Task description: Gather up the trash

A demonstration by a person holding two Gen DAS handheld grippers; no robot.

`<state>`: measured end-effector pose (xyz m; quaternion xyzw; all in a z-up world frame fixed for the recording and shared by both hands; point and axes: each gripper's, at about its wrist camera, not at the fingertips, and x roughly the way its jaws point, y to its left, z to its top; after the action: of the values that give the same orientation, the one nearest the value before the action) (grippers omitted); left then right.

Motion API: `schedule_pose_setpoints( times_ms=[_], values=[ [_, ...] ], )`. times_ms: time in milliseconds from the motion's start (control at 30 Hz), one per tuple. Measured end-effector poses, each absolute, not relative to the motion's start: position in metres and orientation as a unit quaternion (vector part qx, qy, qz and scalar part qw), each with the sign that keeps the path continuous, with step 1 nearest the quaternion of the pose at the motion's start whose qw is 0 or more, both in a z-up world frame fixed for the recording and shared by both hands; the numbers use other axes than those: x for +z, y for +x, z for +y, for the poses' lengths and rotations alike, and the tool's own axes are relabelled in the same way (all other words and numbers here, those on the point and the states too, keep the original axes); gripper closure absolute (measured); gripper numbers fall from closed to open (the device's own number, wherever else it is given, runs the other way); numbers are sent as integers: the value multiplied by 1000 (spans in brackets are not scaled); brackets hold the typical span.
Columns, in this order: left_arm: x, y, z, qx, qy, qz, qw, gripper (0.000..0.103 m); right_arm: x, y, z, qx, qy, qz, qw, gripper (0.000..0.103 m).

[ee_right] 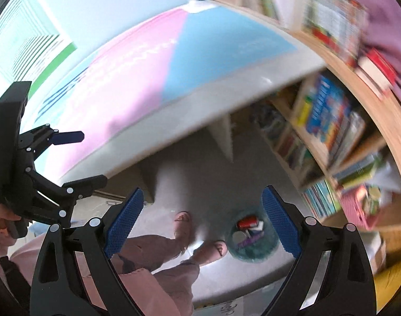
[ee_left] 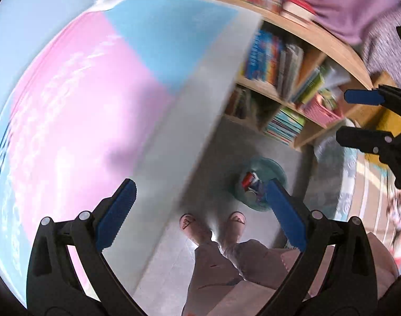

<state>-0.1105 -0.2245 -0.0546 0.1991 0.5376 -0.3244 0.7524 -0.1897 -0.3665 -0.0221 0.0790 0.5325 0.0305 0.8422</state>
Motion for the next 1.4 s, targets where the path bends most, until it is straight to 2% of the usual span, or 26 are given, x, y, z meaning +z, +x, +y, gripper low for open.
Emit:
schedule_pose_setpoints(
  times_ms=[833,1400],
  values=[
    [-41,-14,-12,-94,27,549,830,7,-8,-18,-159,213,-14,522,826,12],
    [-38,11,32,41,-40,527,848,7,-6,55,-116,268,-60,503,820,12]
  ],
)
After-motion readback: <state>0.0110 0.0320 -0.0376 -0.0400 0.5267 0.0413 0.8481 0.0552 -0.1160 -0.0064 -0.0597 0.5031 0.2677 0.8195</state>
